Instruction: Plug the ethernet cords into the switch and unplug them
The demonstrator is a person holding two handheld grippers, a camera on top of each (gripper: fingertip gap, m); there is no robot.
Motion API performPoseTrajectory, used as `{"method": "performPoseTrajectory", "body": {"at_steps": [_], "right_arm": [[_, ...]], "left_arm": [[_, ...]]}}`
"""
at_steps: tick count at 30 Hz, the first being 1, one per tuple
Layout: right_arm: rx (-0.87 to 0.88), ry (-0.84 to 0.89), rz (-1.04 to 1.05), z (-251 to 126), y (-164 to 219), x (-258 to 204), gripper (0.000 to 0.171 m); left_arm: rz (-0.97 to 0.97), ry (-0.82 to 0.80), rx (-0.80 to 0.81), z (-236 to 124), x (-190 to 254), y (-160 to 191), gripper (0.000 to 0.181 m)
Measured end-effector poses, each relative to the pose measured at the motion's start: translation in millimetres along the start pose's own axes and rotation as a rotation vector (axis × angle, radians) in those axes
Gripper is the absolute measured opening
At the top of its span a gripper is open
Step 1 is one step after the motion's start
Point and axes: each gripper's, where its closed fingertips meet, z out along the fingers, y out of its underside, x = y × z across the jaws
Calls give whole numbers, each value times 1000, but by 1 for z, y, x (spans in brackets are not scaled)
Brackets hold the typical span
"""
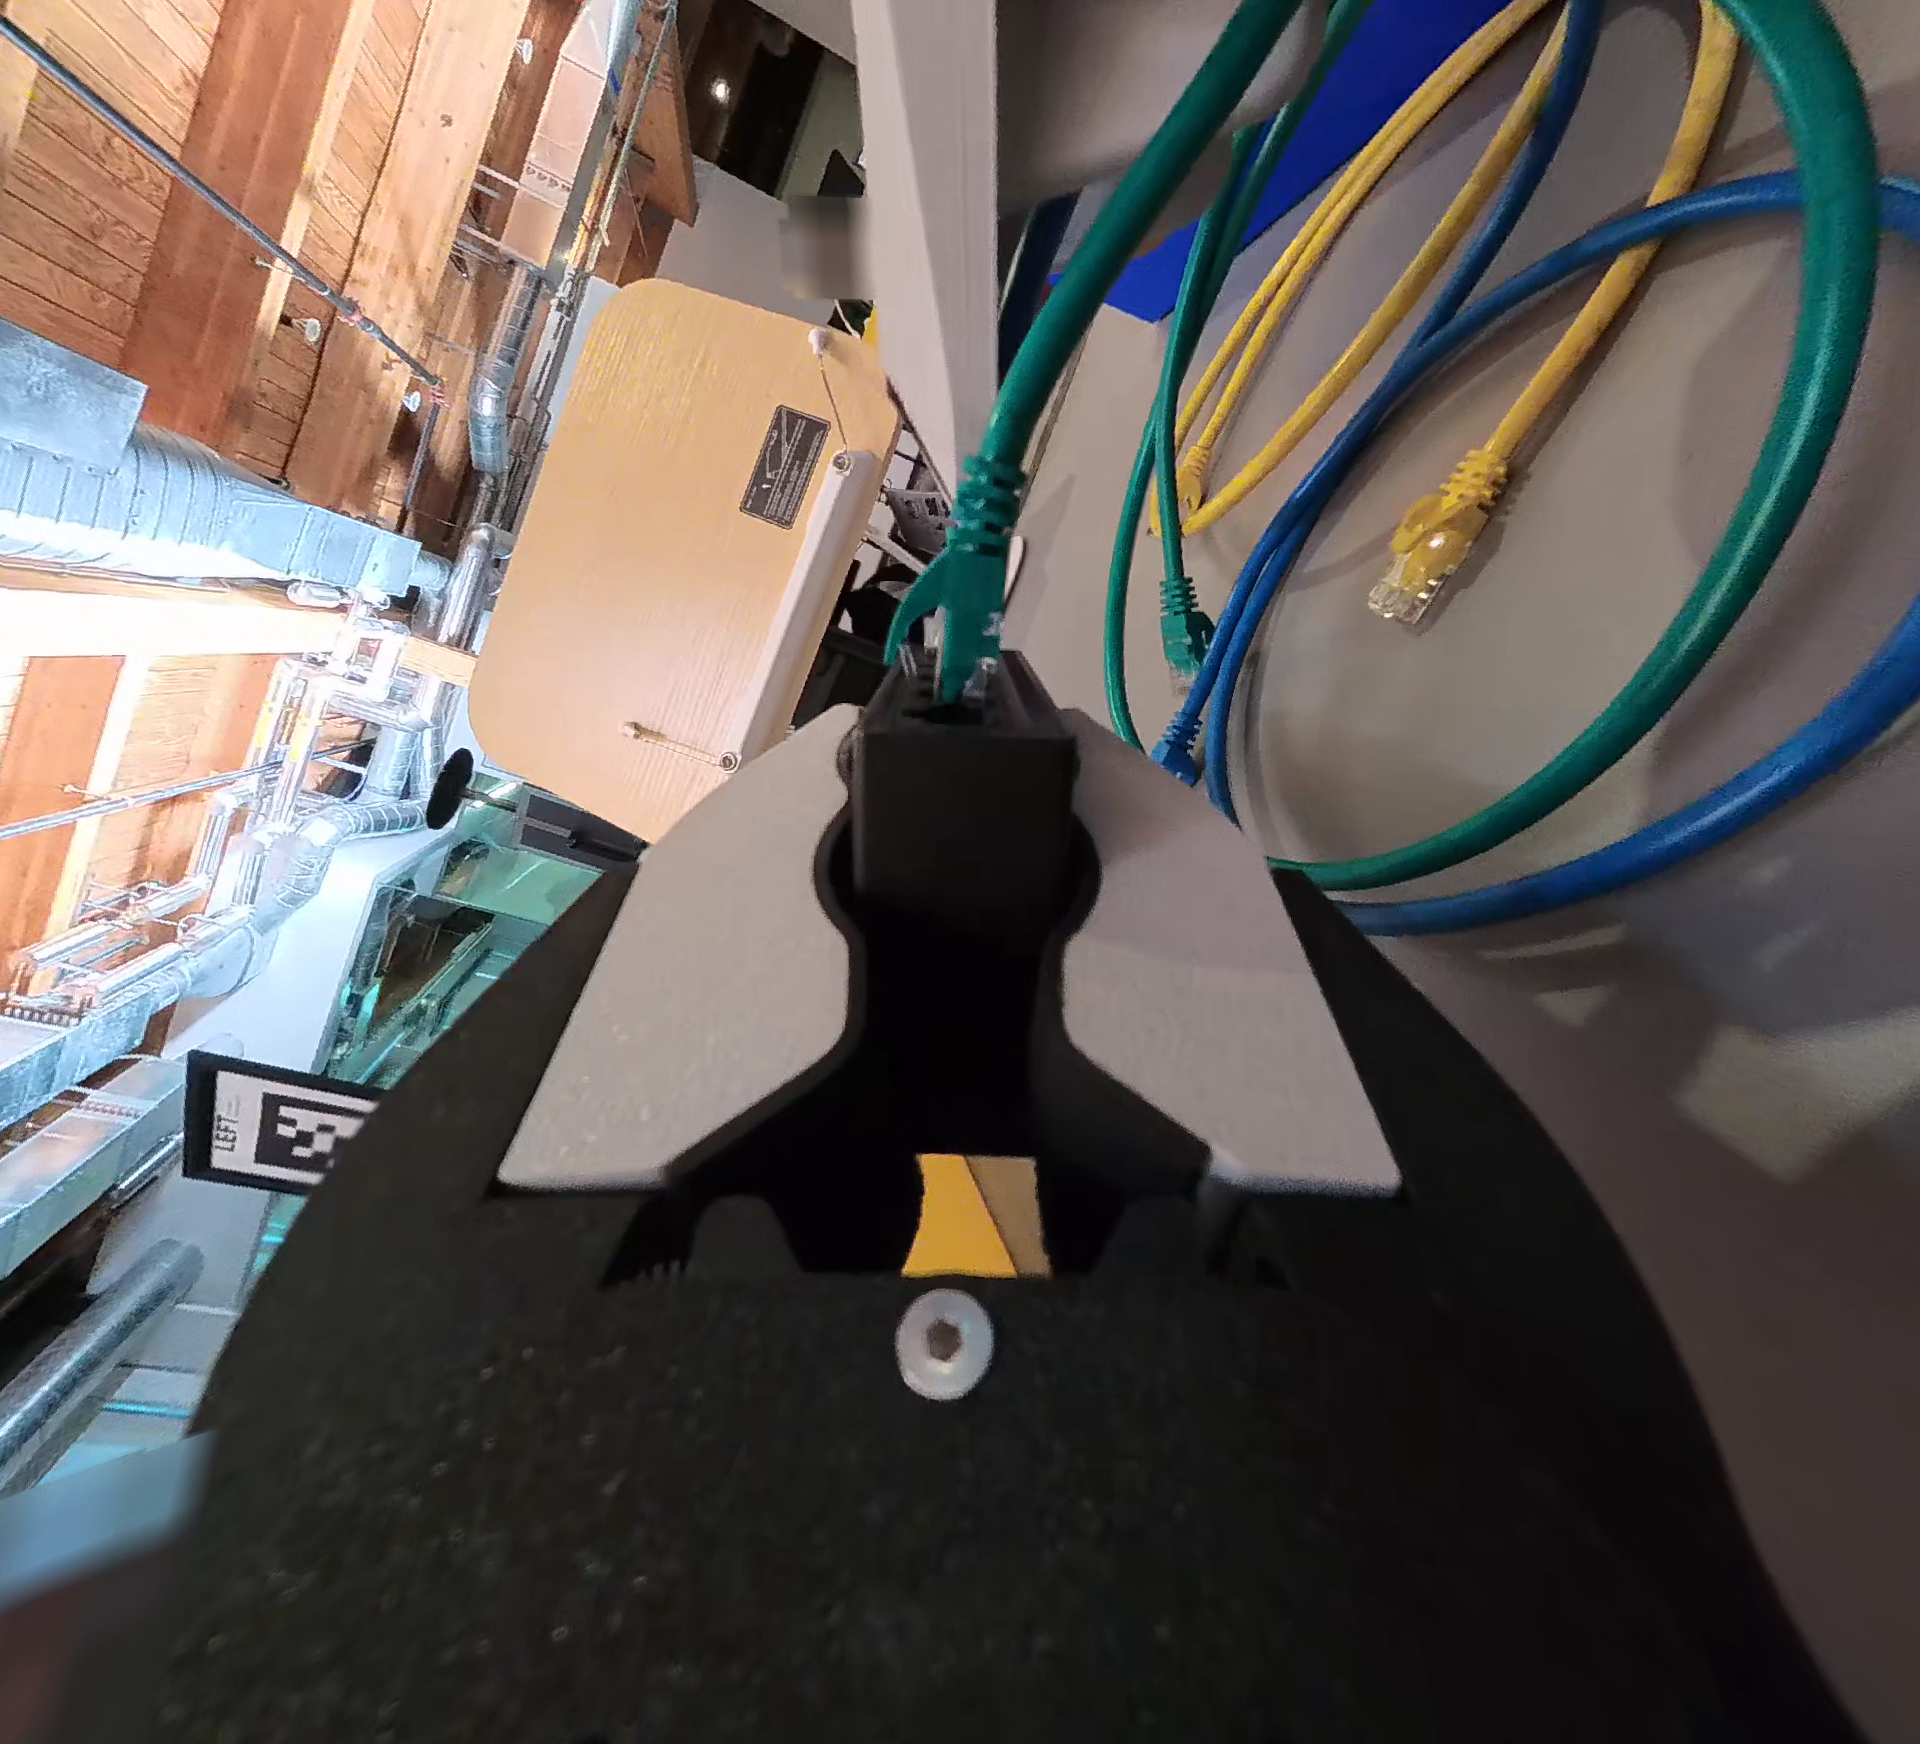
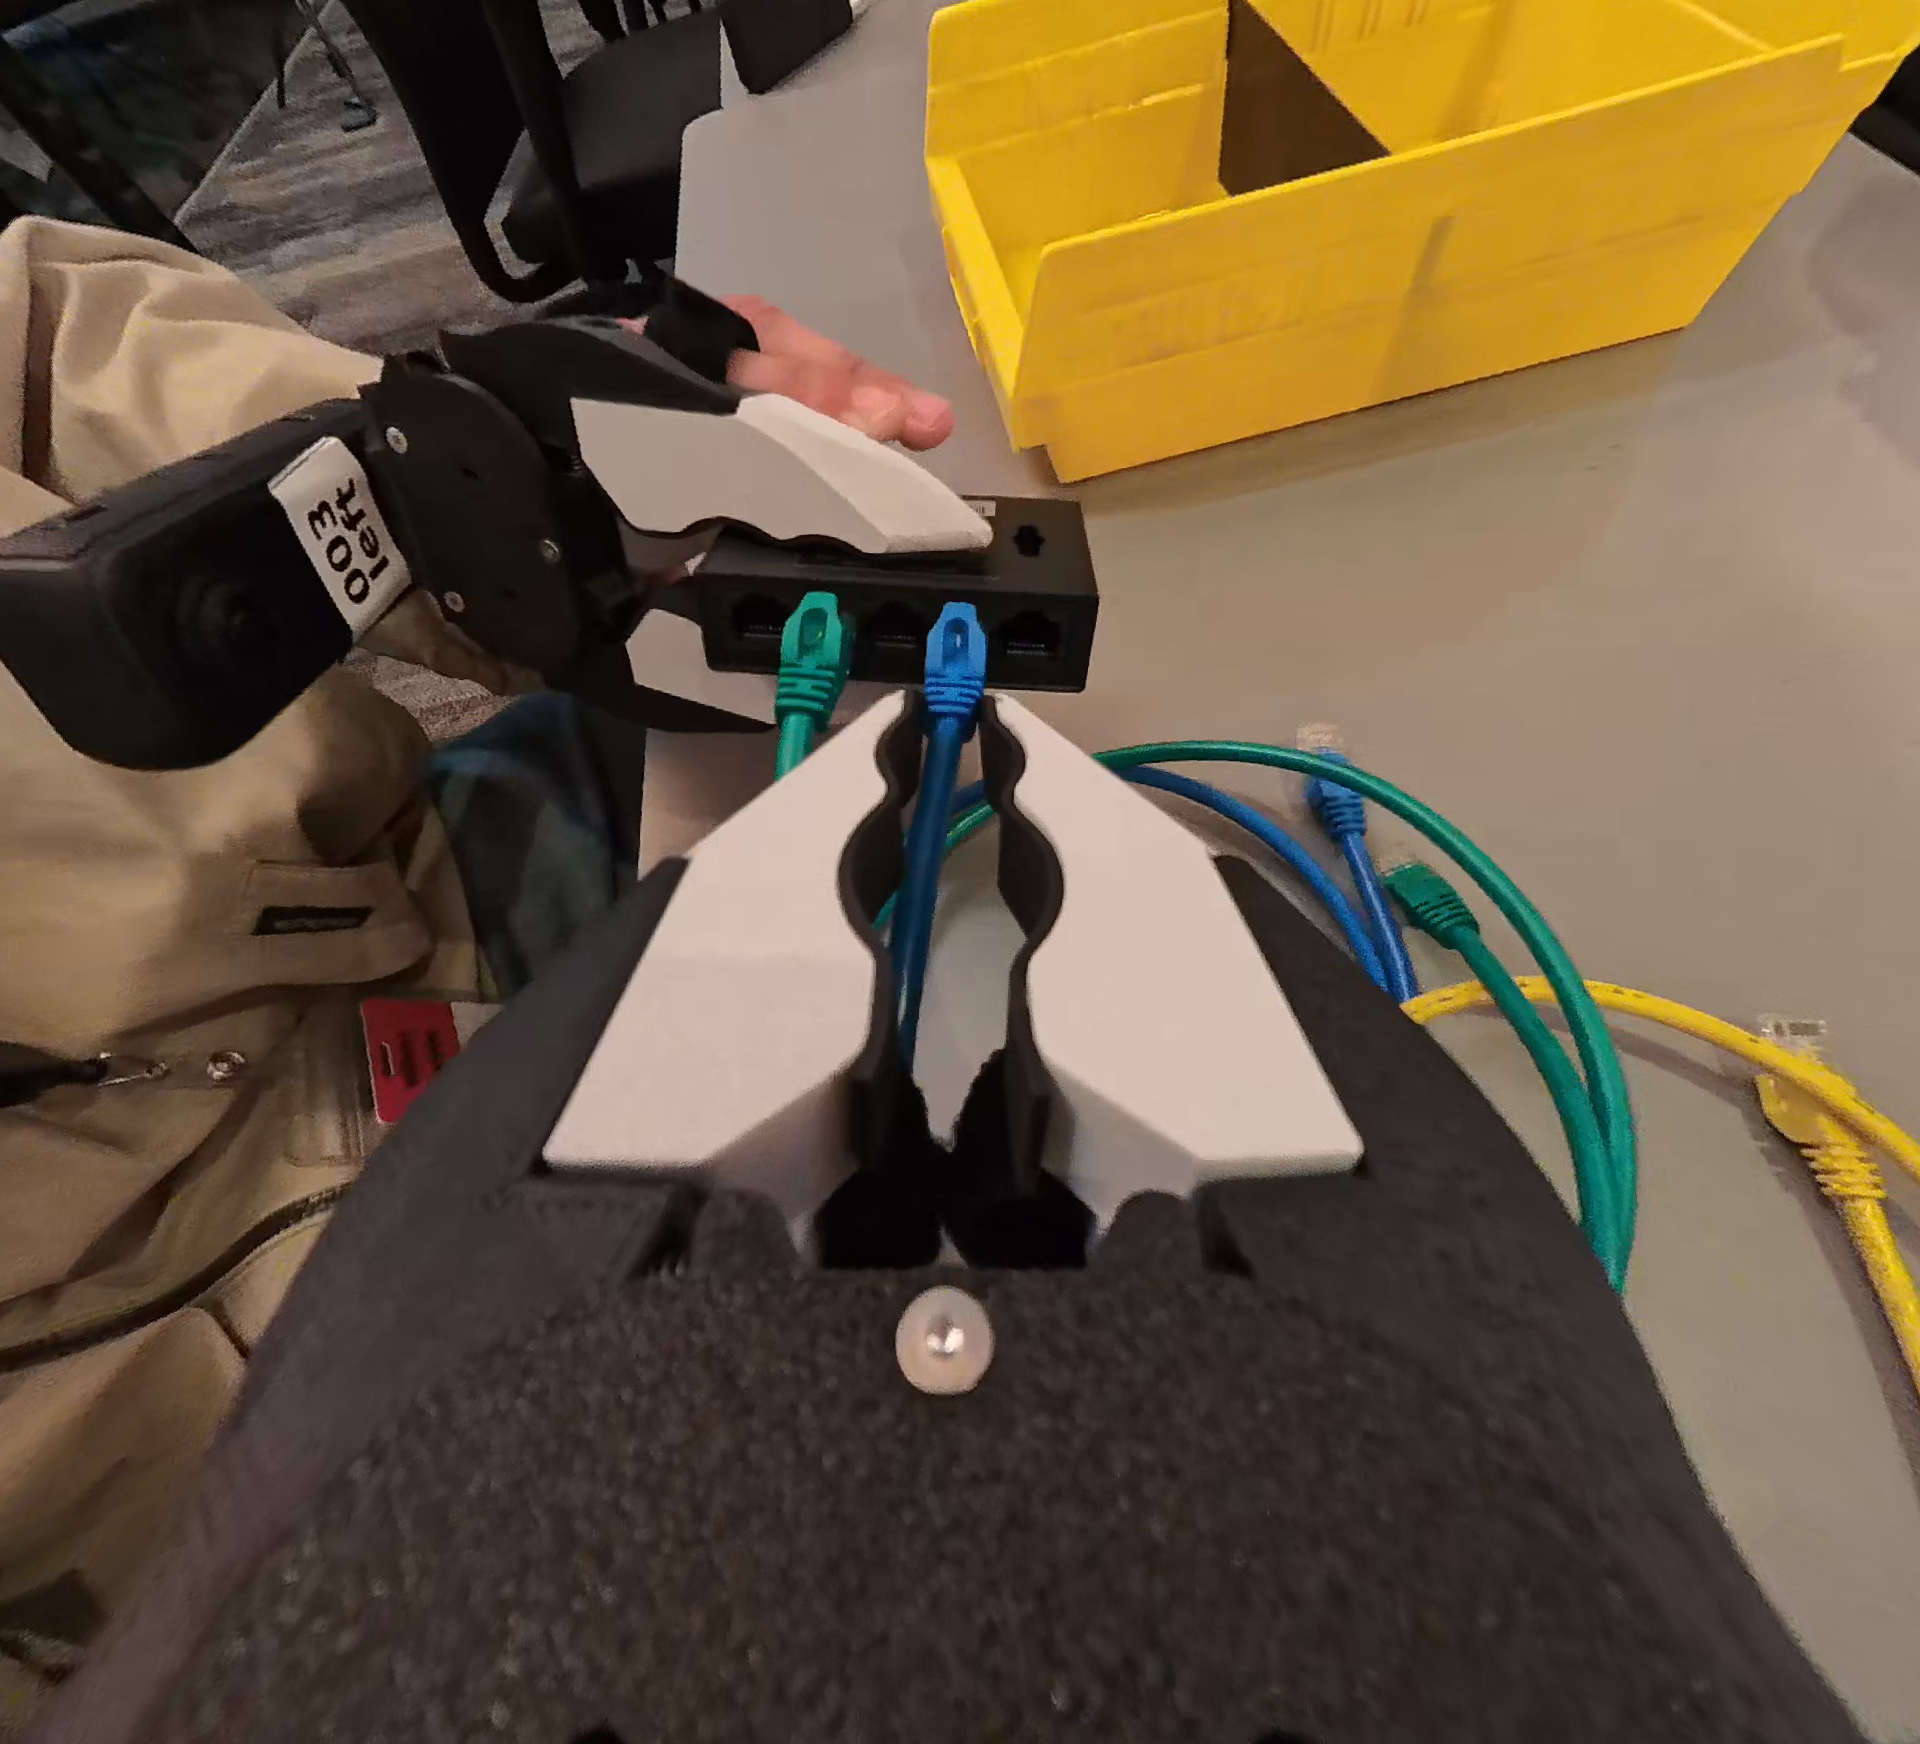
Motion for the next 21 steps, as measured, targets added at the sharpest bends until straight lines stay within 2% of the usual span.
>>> {"method": "performPoseTrajectory", "body": {"at_steps": [10, 14, 18, 21], "right_arm": [[-33, -36, 70, 3, 8, 2, 9], [-100, -37, 40, 6, 22, 1, 10], [-4, -65, 92, -3, 6, 3, 10], [15, -16, 20, -12, 1, 5, 9]], "left_arm": [[26, 34, 30, 1, 12, -3, 29], [76, 71, 57, 1, 22, -3, 29], [-11, 47, 54, 5, 6, -5, 30], [-20, 33, 49, 3, 3, -4, 30]]}}
